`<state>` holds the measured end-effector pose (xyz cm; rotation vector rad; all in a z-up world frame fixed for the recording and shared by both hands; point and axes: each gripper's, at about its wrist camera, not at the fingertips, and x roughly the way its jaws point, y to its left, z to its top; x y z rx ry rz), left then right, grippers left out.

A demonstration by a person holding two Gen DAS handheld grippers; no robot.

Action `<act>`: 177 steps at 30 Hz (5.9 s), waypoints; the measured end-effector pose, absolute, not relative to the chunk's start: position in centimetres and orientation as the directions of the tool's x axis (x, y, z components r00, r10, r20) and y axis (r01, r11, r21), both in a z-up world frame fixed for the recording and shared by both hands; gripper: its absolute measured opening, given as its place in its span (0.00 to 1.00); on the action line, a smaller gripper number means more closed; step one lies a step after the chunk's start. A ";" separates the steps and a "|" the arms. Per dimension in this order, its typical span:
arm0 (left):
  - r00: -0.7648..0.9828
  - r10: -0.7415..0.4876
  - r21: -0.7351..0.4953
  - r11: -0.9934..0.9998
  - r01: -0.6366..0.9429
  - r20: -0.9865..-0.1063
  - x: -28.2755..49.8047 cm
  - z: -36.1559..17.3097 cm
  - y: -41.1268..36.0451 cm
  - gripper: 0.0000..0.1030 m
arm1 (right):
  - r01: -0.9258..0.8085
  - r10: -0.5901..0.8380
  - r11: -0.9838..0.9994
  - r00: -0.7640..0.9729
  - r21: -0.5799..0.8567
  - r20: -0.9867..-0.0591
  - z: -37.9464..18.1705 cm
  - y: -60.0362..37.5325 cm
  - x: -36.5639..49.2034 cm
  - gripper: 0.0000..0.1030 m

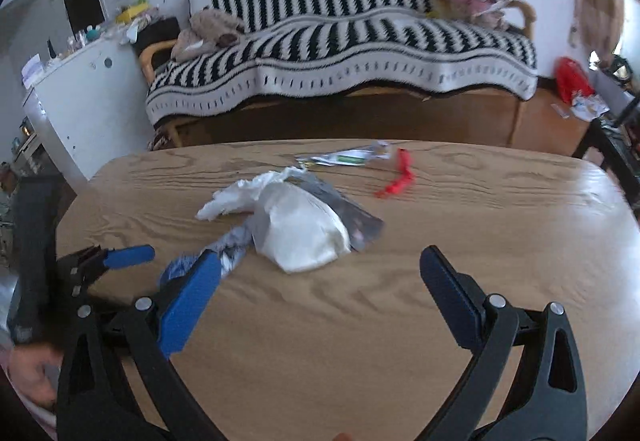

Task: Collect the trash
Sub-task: 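Grasp the blue crumpled paper with the left gripper while the right grasps white paper, then lift the blue paper with the left gripper while the right lifts the white paper, then carry both items over the black bin and open both grippers, then return both grippers to the trash on the table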

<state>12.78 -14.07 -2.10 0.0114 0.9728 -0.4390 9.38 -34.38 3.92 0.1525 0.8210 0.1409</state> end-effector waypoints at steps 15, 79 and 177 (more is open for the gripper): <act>0.428 -0.367 -0.209 0.905 0.371 -0.826 14.4 -4.5 -14.7 0.27 | -0.053 0.237 0.964 0.623 0.262 -0.745 -0.3 -31.7 14.4 0.61; 0.525 -0.327 -0.120 0.913 0.390 -0.786 10.8 -1.0 -7.5 0.27 | 0.099 0.146 0.944 0.730 0.315 -0.668 -0.3 -30.0 3.7 0.60; 0.431 -0.415 -0.128 0.822 0.554 -0.801 -12.0 3.0 -21.6 0.94 | 0.449 -0.205 0.867 0.719 0.218 -0.664 2.3 -50.3 -30.5 0.94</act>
